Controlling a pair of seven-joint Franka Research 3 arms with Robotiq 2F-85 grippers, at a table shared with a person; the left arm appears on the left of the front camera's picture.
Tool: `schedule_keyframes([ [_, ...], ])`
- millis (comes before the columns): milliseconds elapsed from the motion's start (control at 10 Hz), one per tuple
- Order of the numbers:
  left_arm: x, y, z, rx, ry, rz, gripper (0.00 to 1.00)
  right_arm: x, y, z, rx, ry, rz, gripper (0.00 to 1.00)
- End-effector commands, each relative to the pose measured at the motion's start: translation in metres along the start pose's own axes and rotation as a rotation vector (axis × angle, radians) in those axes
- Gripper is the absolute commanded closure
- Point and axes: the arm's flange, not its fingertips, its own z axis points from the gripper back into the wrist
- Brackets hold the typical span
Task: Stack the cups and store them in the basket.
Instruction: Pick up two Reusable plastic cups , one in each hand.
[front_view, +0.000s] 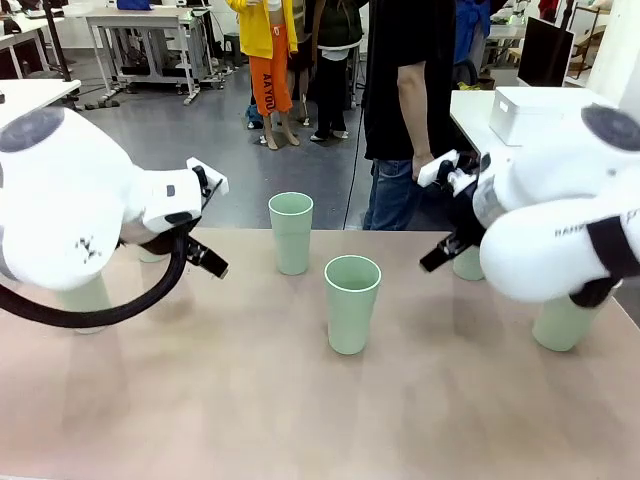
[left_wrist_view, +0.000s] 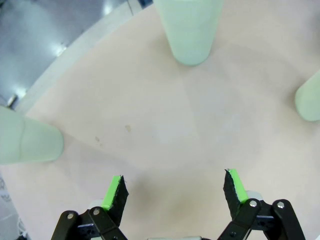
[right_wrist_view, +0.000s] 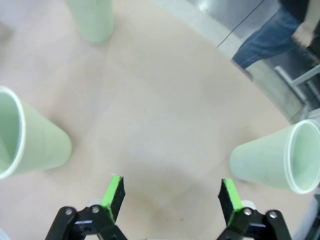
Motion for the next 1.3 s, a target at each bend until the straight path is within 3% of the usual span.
schedule_keyframes([
  [0, 0.017, 0.036, 0.035, -0.026, -0.004, -0.020, 0.00, 0.027, -0.032, 0.035, 0.020, -0.023, -0.037, 0.00],
  [300, 0.024, 0.092, 0.086, -0.165, -0.025, -0.086, 0.00, 0.018, -0.101, 0.094, 0.125, -0.104, -0.023, 0.00],
  [600, -0.001, 0.153, 0.131, -0.290, -0.035, -0.192, 0.00, -0.030, -0.190, 0.131, 0.285, -0.183, 0.042, 0.00],
  [900, -0.050, 0.213, 0.156, -0.419, -0.103, -0.256, 0.00, -0.081, -0.255, 0.135, 0.357, -0.259, 0.034, 0.00],
  [1200, -0.099, 0.237, 0.156, -0.466, -0.232, -0.266, 0.00, -0.137, -0.292, 0.140, 0.396, -0.393, -0.059, 0.00],
])
